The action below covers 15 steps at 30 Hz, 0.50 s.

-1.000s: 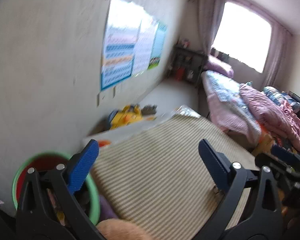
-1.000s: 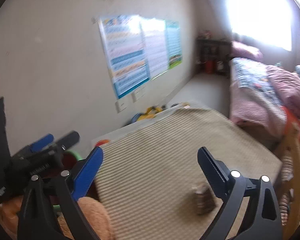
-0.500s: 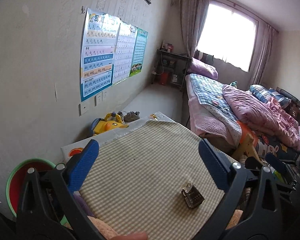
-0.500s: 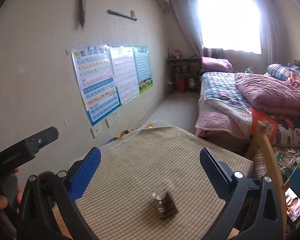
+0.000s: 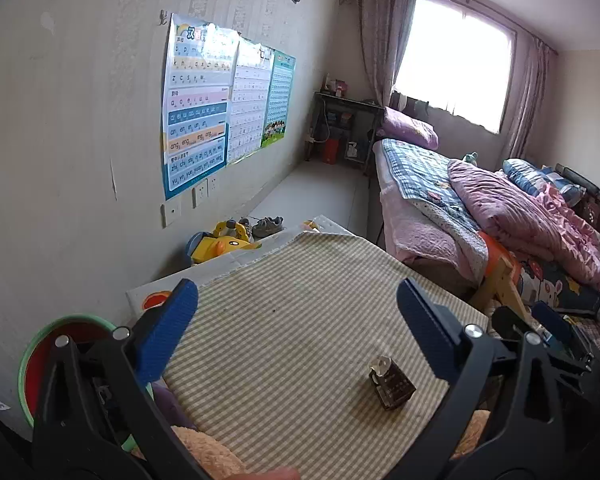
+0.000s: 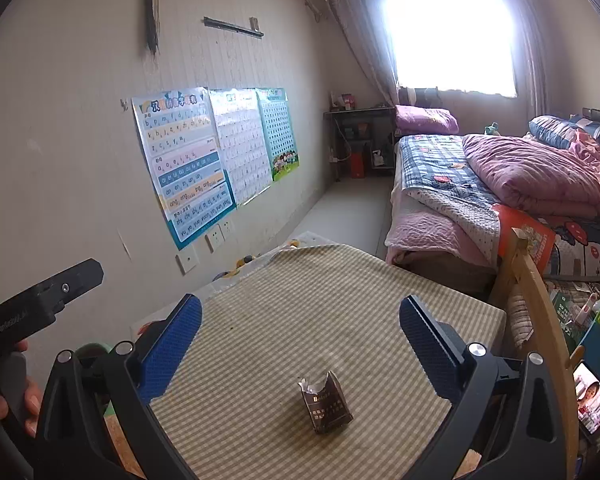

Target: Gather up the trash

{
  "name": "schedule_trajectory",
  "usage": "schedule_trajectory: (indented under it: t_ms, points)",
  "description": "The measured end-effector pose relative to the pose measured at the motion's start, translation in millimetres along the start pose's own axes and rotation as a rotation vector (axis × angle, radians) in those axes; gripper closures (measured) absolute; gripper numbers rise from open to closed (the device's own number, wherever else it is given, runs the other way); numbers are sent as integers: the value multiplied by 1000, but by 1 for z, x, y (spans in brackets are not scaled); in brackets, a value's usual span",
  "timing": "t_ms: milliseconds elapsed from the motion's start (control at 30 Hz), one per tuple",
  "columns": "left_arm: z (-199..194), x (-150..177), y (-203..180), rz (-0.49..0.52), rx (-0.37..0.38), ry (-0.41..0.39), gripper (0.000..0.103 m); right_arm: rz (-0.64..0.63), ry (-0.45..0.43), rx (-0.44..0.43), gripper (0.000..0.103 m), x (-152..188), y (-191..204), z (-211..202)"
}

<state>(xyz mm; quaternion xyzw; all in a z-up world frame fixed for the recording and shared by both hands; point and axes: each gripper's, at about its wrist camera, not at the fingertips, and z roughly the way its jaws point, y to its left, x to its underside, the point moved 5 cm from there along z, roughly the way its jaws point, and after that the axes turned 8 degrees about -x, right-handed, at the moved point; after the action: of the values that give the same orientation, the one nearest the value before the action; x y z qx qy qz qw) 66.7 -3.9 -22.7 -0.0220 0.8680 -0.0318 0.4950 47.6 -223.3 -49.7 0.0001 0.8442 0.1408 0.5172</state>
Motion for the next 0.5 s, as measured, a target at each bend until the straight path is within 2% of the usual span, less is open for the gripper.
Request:
schedule_trajectory:
  t_ms: [233, 333, 367, 500]
  points:
    - [1, 3, 3, 0, -8, 5, 6, -2, 13, 15, 7, 4, -3, 2]
    - [2, 4, 5, -3, -10, 14, 6, -5, 71, 60, 7, 11, -12, 13]
    - [2, 5, 6, -4, -11, 16, 6, 19, 95, 64, 7, 14, -18, 16]
    - [4, 5, 9, -6, -20, 20, 6, 87, 88, 63, 7, 17, -28, 15]
